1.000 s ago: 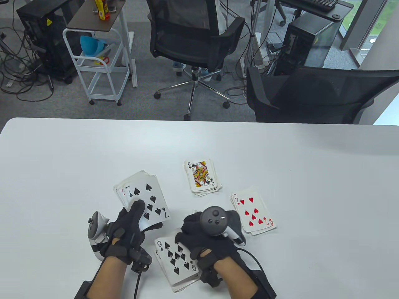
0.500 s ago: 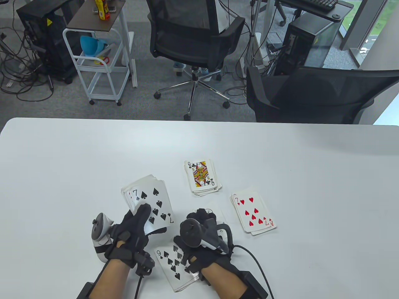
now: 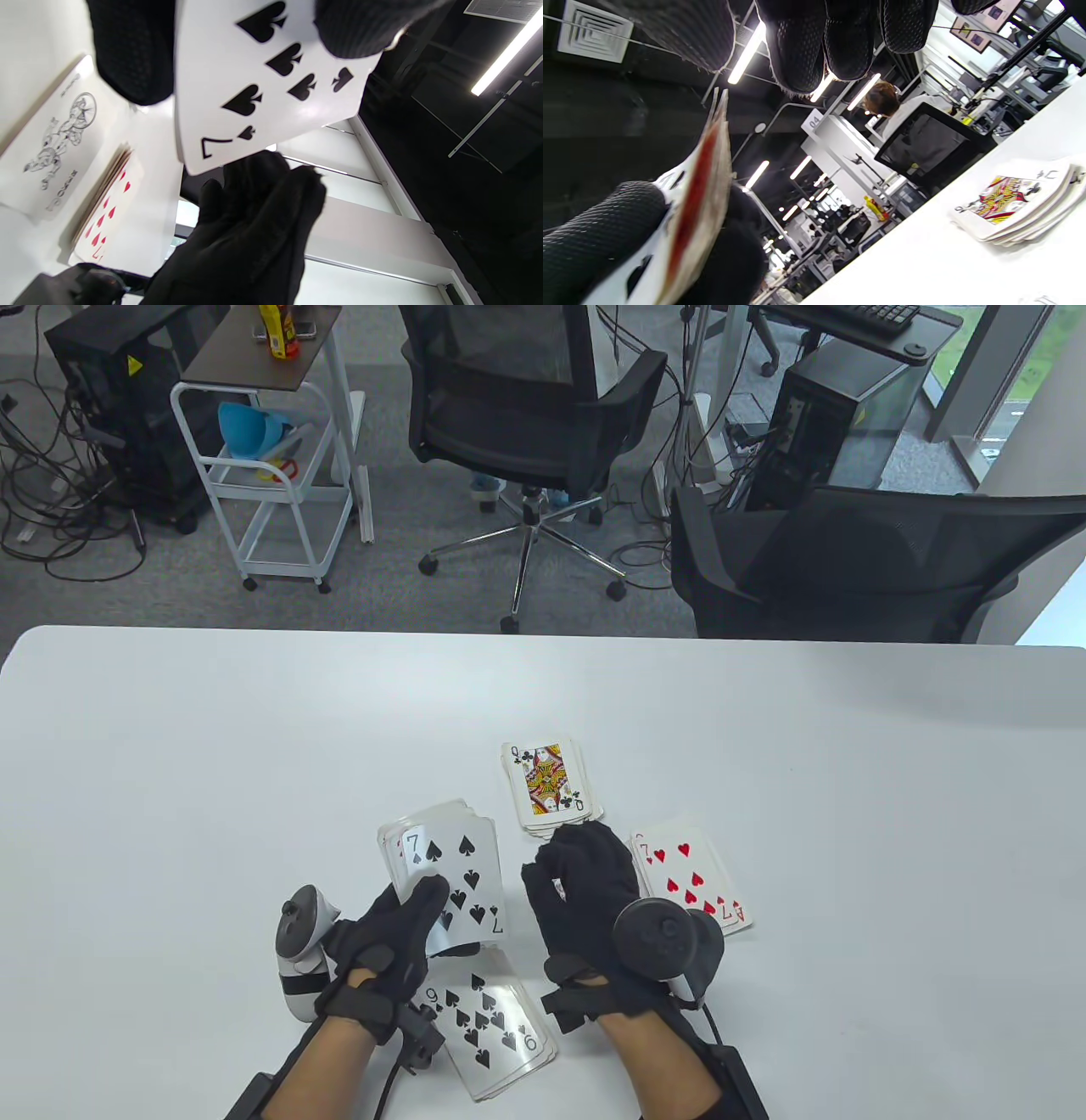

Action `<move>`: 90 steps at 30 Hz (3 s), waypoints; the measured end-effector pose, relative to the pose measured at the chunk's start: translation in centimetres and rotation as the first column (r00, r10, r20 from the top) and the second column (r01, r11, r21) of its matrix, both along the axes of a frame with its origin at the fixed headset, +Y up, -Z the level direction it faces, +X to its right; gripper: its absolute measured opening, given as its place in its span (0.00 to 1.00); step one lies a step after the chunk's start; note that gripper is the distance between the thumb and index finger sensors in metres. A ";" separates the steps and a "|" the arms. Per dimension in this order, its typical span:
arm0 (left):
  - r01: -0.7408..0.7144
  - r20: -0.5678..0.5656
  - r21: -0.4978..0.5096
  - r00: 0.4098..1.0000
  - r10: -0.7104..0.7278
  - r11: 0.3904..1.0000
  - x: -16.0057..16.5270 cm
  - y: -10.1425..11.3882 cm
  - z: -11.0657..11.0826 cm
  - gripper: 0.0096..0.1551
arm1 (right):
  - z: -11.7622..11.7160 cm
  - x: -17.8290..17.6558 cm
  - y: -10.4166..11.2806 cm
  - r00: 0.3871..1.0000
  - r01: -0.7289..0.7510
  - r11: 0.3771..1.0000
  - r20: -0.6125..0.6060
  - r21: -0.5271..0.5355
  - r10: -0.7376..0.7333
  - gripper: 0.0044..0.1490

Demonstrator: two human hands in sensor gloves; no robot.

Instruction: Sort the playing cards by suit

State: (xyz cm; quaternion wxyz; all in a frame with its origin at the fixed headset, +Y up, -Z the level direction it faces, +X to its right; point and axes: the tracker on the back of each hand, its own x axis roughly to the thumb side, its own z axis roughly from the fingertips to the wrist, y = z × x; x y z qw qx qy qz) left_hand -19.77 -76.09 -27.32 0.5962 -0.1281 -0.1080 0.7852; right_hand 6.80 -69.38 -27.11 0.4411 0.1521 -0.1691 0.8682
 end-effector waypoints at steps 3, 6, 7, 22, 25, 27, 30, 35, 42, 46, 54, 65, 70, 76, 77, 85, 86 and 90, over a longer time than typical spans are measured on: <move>0.016 0.022 -0.007 1.000 -0.016 1.000 0.4 -0.3 -0.1 0.30 | -0.1 -0.2 -0.2 1.000 -0.007 1.000 -0.017 -0.023 0.006 0.36; 0.040 0.045 -0.013 0.998 -0.039 0.999 0.8 -0.5 0.0 0.30 | -0.2 -0.5 -0.5 0.999 -0.033 0.997 -0.037 -0.068 0.031 0.39; 0.045 0.045 -0.010 0.998 -0.044 0.999 0.9 -0.5 0.0 0.30 | -0.3 -0.6 -0.5 0.999 -0.035 0.997 -0.039 -0.068 0.032 0.39; 0.099 0.068 -0.002 0.993 -0.099 0.995 1.7 -0.6 0.3 0.28 | 0.1 -0.8 -0.4 0.996 -0.086 0.996 0.033 -0.009 0.086 0.34; 0.106 0.081 -0.005 0.991 -0.105 0.994 1.8 -0.5 0.4 0.28 | 0.3 -0.9 -0.3 0.996 -0.084 0.996 0.036 0.011 0.084 0.30; 0.106 0.087 -0.016 0.991 -0.104 0.994 1.8 -0.6 0.4 0.28 | 0.5 -1.0 -0.2 0.996 -0.086 0.996 0.036 0.024 0.085 0.27; 0.106 0.104 -0.019 0.989 -0.103 0.994 2.0 -0.7 0.3 0.28 | 0.5 -1.0 0.0 0.998 -0.060 0.998 0.022 0.024 0.059 0.26; 0.087 0.097 -0.023 0.992 -0.085 0.996 2.1 -0.6 0.5 0.29 | 0.7 -0.9 -0.1 0.997 -0.057 0.997 0.049 0.057 0.054 0.28; 0.079 0.117 -0.010 0.990 -0.077 0.997 2.0 -0.3 0.5 0.28 | 1.4 -1.6 0.6 0.996 -0.063 0.993 0.065 0.098 0.057 0.25; 0.059 0.122 -0.030 0.991 -0.055 0.998 1.6 -0.5 0.3 0.30 | 1.1 -1.5 0.2 0.999 -0.025 0.996 0.045 0.082 0.021 0.23; -0.051 0.139 -0.112 0.988 0.066 0.992 1.5 -1.2 0.1 0.31 | 0.2 -0.2 0.0 0.998 -0.006 1.000 0.066 0.008 0.005 0.24; -0.129 -0.078 -0.073 0.989 0.123 0.989 -1.7 -0.3 -0.4 0.30 | -2.0 3.5 -0.9 0.994 0.076 0.963 0.090 -0.259 -0.055 0.23; -0.151 -0.112 -0.046 0.983 0.145 0.987 -2.4 0.1 -0.3 0.29 | -2.2 1.7 -1.5 0.994 -0.088 0.913 -0.092 -0.399 0.055 0.23; -0.155 -0.113 -0.040 0.982 0.150 0.987 -2.5 0.2 -0.3 0.30 | -0.6 -3.3 -2.3 0.904 -0.400 0.781 -0.347 -0.479 0.250 0.23; -0.154 -0.112 -0.039 0.982 0.149 0.987 -2.5 0.1 -0.3 0.29 | -0.3 -4.0 -2.6 0.889 -0.431 0.769 -0.369 -0.473 0.271 0.23; -0.139 -0.103 -0.040 0.986 0.134 0.990 -2.5 0.1 -0.4 0.29 | 0.9 -7.7 -4.6 0.731 -0.682 0.609 -0.332 -0.406 0.597 0.24; -0.135 -0.101 -0.040 0.986 0.131 0.990 -2.5 0.1 -0.4 0.29 | 0.9 -7.8 -4.7 0.725 -0.687 0.605 -0.321 -0.402 0.610 0.24; -0.116 -0.093 -0.042 0.989 0.112 0.992 -2.2 -0.1 -0.4 0.29 | 0.6 -7.6 -4.9 0.688 -0.719 0.576 -0.285 -0.388 0.667 0.27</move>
